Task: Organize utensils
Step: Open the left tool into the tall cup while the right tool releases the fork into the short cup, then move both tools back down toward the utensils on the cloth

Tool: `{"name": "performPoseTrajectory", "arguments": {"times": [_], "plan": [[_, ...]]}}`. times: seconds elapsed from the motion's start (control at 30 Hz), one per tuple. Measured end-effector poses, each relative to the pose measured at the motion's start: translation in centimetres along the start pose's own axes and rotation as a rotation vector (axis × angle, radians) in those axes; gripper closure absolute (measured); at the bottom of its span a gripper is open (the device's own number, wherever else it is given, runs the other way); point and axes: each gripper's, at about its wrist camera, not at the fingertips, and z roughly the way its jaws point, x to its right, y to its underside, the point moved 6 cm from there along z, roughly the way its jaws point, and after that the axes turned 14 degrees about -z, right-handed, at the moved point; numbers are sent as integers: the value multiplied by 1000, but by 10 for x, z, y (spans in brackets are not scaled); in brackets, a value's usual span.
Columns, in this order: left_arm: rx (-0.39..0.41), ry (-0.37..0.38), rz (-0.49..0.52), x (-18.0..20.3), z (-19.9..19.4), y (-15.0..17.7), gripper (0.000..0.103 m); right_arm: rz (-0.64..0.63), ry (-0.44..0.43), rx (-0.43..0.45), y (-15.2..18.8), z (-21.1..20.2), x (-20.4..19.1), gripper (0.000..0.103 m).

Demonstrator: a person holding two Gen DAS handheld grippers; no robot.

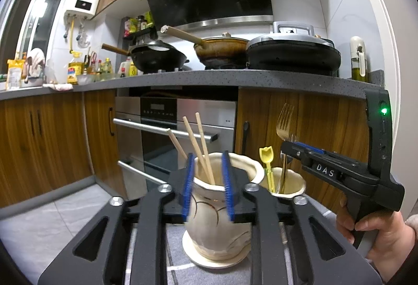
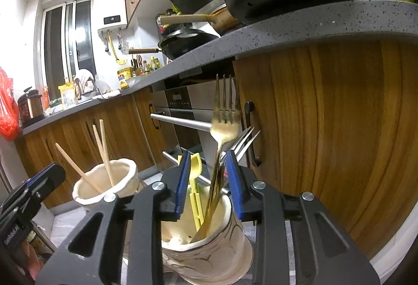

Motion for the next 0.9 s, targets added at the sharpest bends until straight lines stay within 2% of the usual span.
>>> {"name": "performPoseTrajectory", "arguments": {"times": [0.03, 0.1, 0.13, 0.27, 0.4, 0.47, 0.57, 0.9], "plan": [[3, -1, 0, 0, -1, -1, 71, -1, 2, 2, -1, -2, 0, 71], [7, -5, 3, 0, -4, 0, 66, 8, 6, 0, -1, -5, 0, 56], [8, -8, 6, 0, -6, -1, 60, 20, 9, -5, -2, -9, 1, 52], [14, -39, 21, -1, -13, 1, 33, 56, 26, -27, -2, -24, 6, 23], [20, -84, -1, -12, -24, 0, 18, 55, 29, -48, 2, -42, 6, 5], [27, -99, -19, -18, -30, -1, 10, 58, 23, -54, 3, -50, 6, 5], [31, -118, -42, -26, -40, -1, 8, 74, 13, -72, 7, -63, 6, 5], [-63, -136, -43, -30, -63, 26, 7, 66, -32, -161, 43, -93, -6, 5]]}}
